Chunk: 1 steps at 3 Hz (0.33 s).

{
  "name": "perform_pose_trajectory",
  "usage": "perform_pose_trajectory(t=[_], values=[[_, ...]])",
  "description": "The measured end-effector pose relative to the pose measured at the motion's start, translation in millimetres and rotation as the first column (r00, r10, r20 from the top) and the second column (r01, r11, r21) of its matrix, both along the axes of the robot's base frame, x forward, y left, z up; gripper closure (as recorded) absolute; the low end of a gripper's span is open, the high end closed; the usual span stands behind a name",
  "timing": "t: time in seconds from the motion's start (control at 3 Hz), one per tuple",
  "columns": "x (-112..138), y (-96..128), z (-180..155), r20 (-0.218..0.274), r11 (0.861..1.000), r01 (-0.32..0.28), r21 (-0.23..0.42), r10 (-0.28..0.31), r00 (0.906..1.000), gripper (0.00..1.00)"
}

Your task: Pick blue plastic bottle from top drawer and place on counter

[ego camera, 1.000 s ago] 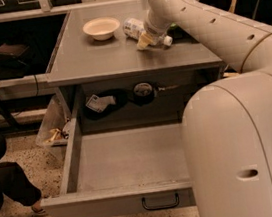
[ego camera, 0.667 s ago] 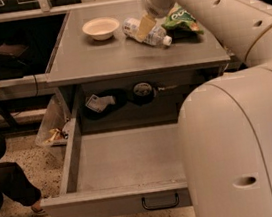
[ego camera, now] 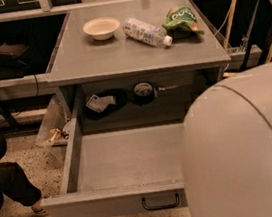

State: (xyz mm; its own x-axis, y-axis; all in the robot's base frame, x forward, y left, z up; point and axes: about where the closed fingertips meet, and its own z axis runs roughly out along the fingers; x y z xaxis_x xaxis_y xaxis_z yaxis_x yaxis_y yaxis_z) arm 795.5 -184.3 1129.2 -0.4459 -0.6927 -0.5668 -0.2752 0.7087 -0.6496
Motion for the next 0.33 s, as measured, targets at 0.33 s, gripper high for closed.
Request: perform_pose_trajectory(t=[0.33], values=[[-6.3,-8.8,6.6,0.000,1.000,0.023,-0.005,-0.023,0.9997,0.00]])
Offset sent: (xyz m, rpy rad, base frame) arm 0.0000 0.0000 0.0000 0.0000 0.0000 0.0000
